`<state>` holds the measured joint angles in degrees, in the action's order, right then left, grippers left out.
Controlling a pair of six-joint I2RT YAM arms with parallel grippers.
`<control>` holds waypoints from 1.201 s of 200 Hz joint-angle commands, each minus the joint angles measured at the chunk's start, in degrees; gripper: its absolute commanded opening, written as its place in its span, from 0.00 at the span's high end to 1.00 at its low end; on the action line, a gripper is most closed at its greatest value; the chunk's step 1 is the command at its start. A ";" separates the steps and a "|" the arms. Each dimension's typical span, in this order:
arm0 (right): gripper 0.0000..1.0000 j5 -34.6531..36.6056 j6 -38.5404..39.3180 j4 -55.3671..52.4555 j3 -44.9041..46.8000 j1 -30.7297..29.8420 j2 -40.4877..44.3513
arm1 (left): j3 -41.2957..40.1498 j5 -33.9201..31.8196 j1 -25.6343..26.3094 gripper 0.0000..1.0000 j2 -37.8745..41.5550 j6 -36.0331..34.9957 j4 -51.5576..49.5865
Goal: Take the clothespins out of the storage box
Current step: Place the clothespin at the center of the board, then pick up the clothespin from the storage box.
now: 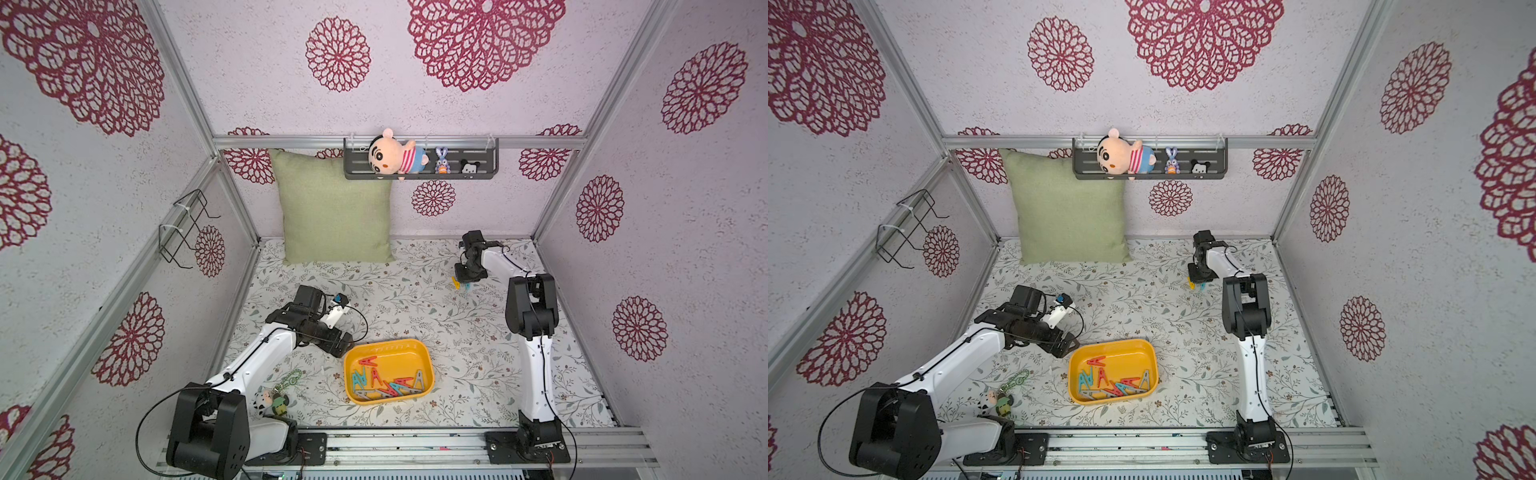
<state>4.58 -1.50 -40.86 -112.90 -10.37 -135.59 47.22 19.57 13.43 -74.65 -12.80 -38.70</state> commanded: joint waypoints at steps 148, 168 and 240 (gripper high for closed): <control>0.72 -1.47 -5.85 -7.88 -6.67 -2.15 12.99 | -0.11 -0.32 0.52 0.02 0.20 -0.13 -0.04; 0.72 -1.38 -8.45 -6.19 -0.43 -6.00 20.94 | -0.20 -0.54 0.54 0.02 0.38 -0.11 0.07; 0.71 -0.99 -21.96 3.75 28.19 -28.05 48.05 | -0.11 -1.79 0.45 0.02 0.56 0.13 0.40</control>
<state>3.95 -16.29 -40.03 -91.39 -33.08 -92.16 47.22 18.37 13.50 -74.63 -12.80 -38.65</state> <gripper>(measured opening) 0.283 0.978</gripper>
